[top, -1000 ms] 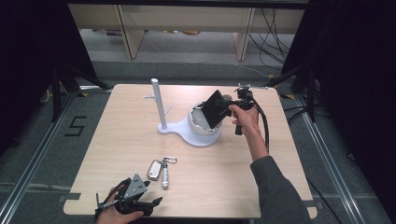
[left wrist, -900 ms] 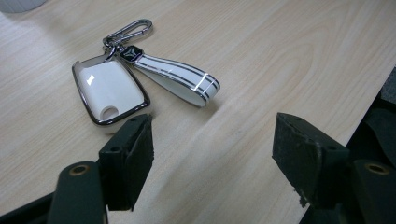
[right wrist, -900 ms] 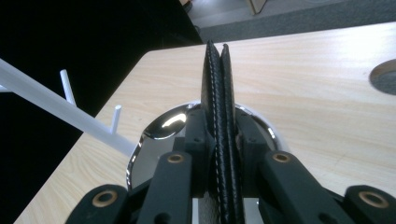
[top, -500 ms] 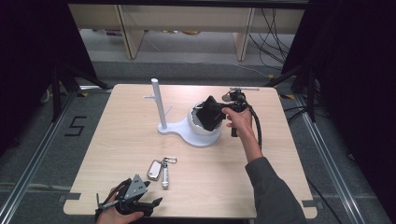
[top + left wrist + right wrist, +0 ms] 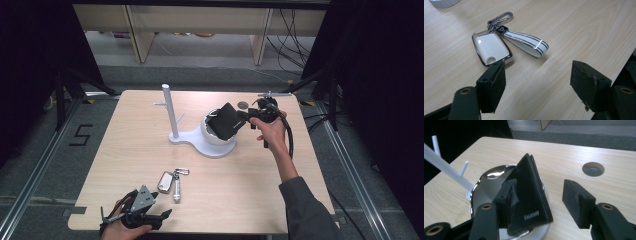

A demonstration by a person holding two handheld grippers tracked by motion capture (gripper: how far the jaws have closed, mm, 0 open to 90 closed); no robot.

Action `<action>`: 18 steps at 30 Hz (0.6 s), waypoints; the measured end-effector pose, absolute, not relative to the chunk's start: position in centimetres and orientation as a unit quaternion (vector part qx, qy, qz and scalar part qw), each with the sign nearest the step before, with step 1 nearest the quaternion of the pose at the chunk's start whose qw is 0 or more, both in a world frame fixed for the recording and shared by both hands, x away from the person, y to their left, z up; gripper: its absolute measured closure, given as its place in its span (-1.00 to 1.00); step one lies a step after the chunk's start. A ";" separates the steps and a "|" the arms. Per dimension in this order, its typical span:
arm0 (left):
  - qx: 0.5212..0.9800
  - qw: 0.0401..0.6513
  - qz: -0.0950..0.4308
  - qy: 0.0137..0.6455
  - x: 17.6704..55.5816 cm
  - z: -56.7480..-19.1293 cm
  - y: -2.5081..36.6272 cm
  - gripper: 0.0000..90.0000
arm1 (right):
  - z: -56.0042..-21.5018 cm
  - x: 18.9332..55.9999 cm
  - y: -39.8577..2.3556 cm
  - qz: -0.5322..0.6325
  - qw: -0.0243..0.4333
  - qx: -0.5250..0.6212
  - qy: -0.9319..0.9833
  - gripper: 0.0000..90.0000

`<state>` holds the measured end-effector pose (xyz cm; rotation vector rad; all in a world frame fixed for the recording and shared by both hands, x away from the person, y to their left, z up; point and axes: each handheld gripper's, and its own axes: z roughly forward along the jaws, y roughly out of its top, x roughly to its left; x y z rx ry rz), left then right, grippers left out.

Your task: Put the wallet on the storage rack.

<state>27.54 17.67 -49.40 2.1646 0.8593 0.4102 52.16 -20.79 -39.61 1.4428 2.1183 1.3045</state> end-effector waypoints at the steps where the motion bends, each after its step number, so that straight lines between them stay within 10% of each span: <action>1: 0.845 0.380 0.161 0.340 27.5 -49.4 17.7 -0.37 | -39.4 51.0 -20.8 0.437 0.161 0.476 0.746 -0.03; 18: 0.823 0.405 0.155 0.366 27.9 -49.4 18.4 -0.47 | -41.0 43.0 -19.4 0.437 0.148 0.416 0.784 -0.13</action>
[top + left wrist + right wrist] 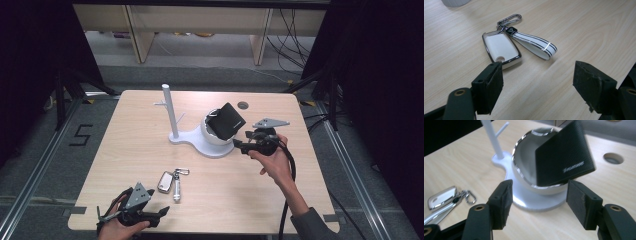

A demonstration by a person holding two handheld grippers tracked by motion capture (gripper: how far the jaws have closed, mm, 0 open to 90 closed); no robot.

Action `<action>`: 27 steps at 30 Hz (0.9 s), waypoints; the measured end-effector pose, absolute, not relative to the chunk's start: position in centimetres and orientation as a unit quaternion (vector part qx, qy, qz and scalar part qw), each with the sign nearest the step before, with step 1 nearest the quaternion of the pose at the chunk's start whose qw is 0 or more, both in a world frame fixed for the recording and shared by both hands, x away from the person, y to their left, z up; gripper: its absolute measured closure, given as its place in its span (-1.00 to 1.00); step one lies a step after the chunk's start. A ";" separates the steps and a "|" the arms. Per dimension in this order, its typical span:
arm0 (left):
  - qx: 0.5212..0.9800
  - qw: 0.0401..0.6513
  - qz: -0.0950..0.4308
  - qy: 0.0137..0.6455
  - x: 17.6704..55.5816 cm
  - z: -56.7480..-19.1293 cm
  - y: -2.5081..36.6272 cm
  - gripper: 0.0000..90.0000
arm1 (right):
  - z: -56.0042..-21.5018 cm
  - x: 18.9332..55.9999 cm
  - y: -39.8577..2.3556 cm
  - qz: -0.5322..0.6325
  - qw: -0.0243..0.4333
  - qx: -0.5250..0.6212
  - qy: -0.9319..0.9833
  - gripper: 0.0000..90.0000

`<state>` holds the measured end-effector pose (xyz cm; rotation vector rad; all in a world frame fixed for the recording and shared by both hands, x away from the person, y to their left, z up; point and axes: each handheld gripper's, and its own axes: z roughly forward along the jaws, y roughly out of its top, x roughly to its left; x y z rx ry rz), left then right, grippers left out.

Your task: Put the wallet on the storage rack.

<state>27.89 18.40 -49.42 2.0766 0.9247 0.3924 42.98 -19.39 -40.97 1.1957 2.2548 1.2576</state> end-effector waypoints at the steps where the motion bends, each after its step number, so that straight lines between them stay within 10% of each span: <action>1: 0.823 0.402 0.155 0.369 27.9 -49.4 18.5 -0.47 | -41.2 42.9 -19.5 0.438 0.151 0.402 0.790 -0.13; 27: 0.825 0.399 0.148 0.371 29.0 -49.4 18.5 -0.49 | -46.7 37.6 -18.4 0.408 0.105 0.381 0.823 -0.26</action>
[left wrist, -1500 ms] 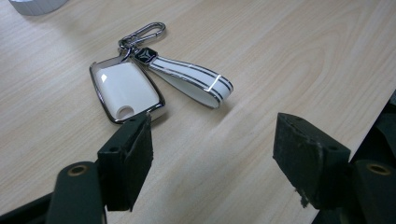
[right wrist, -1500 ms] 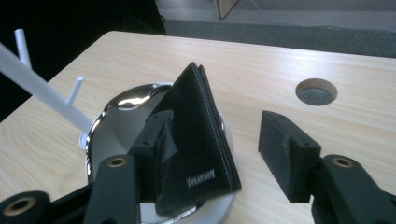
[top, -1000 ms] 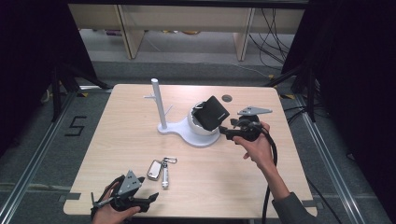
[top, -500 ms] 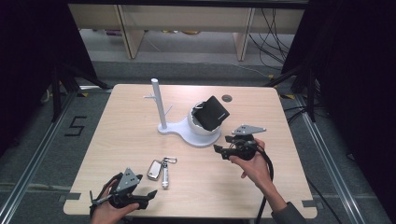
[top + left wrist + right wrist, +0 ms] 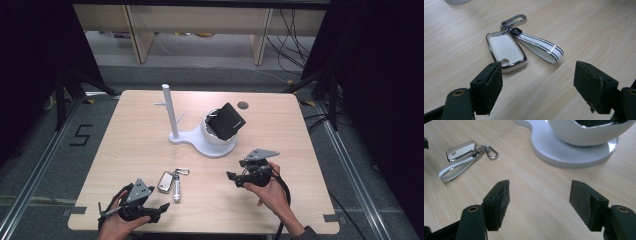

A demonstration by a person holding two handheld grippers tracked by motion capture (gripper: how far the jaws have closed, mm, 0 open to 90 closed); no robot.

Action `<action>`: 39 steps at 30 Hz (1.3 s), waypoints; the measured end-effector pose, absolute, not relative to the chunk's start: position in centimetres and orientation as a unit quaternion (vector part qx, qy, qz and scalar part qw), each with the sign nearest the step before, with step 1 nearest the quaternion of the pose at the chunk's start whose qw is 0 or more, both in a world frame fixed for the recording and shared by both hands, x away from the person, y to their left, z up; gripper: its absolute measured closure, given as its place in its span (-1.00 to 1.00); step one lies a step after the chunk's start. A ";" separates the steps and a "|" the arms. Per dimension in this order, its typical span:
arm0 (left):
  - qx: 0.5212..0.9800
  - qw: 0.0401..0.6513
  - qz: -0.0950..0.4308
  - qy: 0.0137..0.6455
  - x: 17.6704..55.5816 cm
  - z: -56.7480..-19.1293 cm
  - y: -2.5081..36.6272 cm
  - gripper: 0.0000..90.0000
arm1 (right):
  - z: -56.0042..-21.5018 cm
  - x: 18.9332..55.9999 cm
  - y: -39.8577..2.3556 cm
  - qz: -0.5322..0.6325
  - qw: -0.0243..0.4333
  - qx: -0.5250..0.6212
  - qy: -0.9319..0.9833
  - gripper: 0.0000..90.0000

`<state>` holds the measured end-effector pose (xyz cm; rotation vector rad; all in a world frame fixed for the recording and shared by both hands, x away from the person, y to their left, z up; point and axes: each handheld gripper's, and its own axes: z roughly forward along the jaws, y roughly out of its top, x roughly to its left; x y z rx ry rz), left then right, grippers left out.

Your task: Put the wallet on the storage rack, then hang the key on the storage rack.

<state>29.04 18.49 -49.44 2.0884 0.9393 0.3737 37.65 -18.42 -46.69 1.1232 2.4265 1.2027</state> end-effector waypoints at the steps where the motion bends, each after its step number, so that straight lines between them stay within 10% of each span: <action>1: 0.825 0.399 0.148 0.372 29.0 -49.4 18.5 -0.49 | -46.8 37.4 -18.4 0.402 0.109 0.382 0.825 -0.26; 39: 0.833 0.399 0.130 0.361 35.7 -46.5 17.1 -0.53 | -48.6 32.8 -19.4 0.380 0.113 0.341 0.852 -0.29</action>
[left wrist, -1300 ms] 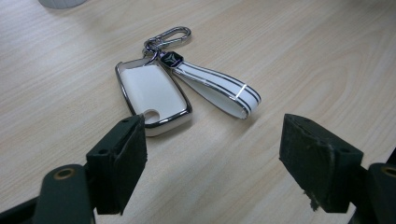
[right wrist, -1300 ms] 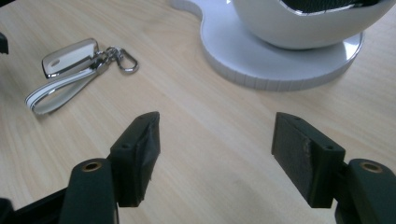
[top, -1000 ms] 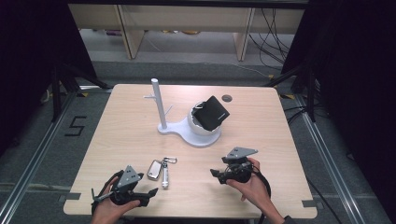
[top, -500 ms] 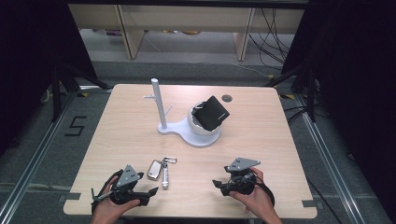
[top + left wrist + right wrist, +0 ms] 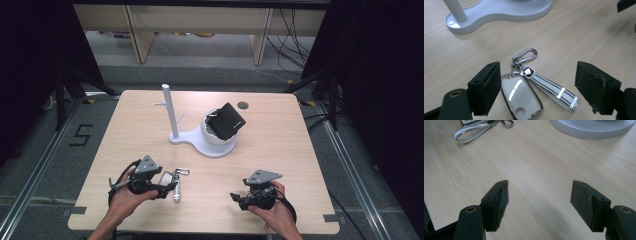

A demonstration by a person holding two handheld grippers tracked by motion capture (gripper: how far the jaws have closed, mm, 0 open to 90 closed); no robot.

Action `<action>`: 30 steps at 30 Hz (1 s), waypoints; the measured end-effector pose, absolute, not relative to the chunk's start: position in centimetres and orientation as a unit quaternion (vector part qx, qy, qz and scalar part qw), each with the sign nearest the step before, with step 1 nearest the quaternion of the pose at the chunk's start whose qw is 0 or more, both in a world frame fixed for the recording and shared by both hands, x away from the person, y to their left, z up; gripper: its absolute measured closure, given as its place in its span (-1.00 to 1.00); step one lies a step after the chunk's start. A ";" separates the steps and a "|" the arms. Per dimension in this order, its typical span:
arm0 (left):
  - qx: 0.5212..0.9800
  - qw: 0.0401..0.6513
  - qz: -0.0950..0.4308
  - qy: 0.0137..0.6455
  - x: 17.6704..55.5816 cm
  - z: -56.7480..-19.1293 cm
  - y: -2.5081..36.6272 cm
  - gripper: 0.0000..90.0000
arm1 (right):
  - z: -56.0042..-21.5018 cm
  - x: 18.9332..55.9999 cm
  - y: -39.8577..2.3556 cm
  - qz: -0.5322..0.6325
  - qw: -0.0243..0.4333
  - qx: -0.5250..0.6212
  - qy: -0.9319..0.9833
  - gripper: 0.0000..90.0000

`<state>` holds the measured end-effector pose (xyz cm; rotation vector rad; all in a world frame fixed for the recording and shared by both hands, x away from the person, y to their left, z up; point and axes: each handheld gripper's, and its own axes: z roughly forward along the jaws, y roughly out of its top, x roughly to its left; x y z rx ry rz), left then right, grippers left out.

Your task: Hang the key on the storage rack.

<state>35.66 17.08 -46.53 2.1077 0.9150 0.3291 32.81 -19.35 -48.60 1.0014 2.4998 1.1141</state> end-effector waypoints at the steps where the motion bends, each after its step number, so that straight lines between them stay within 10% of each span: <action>1: 0.836 0.391 0.129 0.363 36.4 -46.2 16.9 -0.51 | -48.6 32.8 -19.4 0.379 0.120 0.341 0.852 -0.30; 30: 0.948 0.172 0.067 0.260 44.0 -47.9 11.0 0.11 | -48.7 32.8 -19.2 0.381 0.100 0.332 0.857 -0.28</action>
